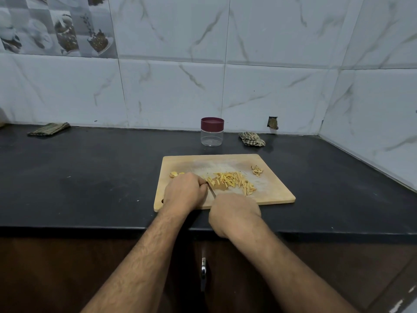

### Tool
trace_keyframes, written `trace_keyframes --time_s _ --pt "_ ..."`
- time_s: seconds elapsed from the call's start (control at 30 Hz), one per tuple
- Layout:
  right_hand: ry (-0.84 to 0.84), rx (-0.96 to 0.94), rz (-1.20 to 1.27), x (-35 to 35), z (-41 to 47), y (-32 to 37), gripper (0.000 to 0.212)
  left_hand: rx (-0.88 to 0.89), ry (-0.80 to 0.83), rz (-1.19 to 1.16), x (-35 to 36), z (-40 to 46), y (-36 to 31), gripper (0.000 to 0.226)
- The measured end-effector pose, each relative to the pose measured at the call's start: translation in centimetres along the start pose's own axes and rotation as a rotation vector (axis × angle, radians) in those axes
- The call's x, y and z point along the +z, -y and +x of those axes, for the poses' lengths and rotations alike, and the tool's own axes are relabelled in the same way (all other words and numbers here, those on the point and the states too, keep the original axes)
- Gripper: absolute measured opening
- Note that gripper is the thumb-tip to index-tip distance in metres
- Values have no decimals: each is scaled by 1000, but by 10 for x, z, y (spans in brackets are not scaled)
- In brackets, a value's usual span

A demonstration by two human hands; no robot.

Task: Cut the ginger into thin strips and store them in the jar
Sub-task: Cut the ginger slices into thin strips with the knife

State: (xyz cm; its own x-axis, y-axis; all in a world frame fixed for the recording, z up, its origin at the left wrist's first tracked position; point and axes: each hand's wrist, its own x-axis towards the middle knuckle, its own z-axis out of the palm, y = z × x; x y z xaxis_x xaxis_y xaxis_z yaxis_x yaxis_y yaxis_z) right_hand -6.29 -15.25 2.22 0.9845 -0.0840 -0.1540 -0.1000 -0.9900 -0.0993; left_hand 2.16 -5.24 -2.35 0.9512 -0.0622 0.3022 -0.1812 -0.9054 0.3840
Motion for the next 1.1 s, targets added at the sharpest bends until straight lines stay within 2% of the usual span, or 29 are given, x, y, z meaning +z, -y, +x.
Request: trace_keyframes --time_s 0.1,0.47,0.8,1.1 --pt "34 19 -17 3 -10 -9 33 7 -2 15 -1 -1 -1 28" --pt "-60 12 113 -3 0 -9 27 -46 7 -38 0 0 1 25" --pt "-62 2 81 -1 8 2 31 -48 -12 -55 0 1 0 28" --pt "-13 -2 34 -2 4 8 25 -49 -18 -36 0 -2 -3 26"
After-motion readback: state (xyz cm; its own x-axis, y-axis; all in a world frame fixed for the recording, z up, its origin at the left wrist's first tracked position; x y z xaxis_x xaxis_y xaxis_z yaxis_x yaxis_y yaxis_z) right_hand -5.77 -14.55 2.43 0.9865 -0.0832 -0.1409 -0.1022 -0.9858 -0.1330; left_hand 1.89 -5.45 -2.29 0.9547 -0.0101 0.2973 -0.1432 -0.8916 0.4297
